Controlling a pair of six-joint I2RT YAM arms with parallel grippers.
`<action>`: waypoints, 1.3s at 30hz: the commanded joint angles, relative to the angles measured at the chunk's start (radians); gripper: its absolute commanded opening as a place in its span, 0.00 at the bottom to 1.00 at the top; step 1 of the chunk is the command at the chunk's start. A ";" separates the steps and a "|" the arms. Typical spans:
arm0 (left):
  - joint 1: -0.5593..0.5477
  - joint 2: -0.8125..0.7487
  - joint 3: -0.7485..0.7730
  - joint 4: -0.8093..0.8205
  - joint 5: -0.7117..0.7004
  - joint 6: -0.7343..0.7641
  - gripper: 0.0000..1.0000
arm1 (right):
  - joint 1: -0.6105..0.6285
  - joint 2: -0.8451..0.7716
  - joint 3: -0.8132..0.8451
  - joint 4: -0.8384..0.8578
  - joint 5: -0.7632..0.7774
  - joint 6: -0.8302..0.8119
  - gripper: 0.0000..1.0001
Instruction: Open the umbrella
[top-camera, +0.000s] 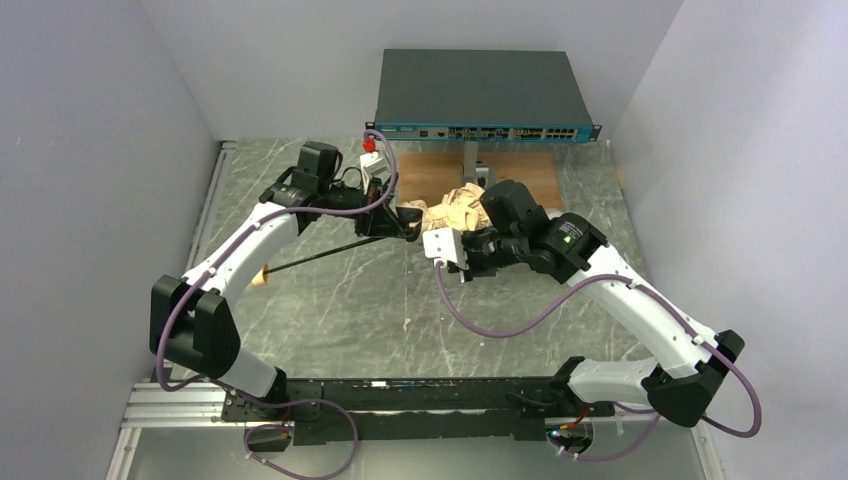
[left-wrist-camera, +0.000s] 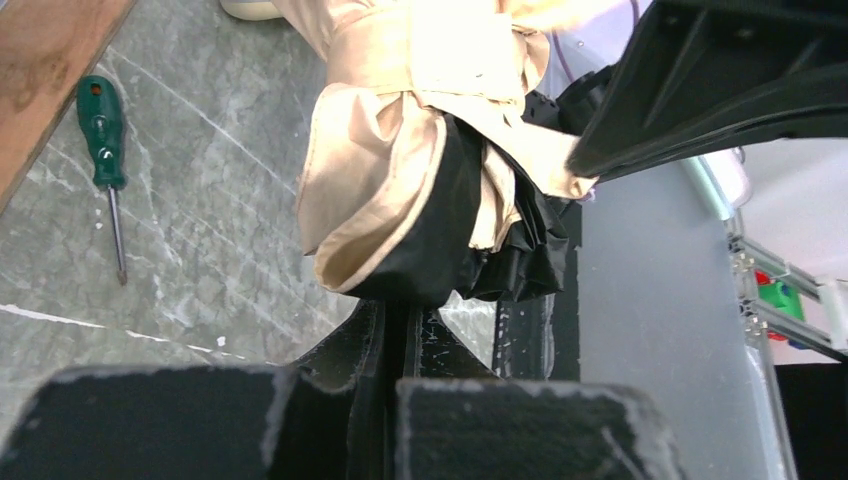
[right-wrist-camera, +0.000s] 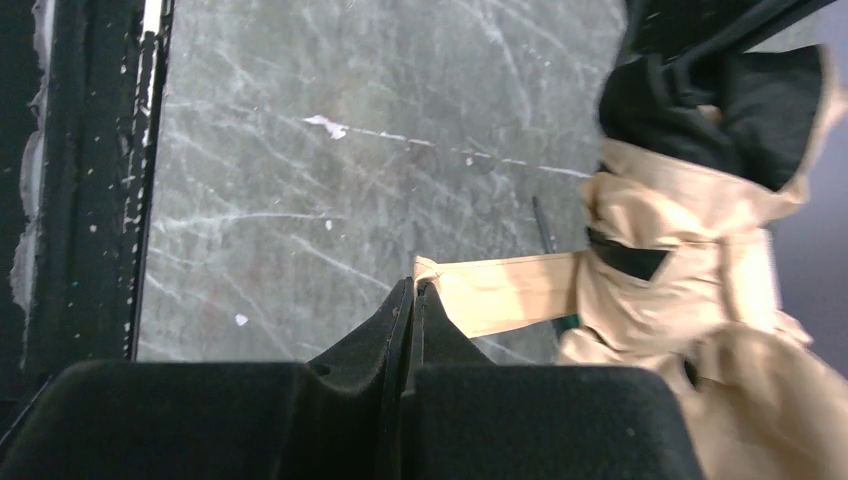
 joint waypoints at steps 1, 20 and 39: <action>0.014 -0.015 0.016 0.126 0.029 -0.053 0.00 | 0.010 -0.049 -0.037 -0.081 -0.054 0.008 0.00; 0.007 -0.103 0.127 -0.338 -0.235 0.692 0.00 | -0.104 -0.180 0.004 -0.072 0.087 0.444 0.68; -0.428 -0.339 -0.097 -0.451 -1.069 2.025 0.00 | -0.223 0.175 0.494 0.270 -0.130 0.941 0.98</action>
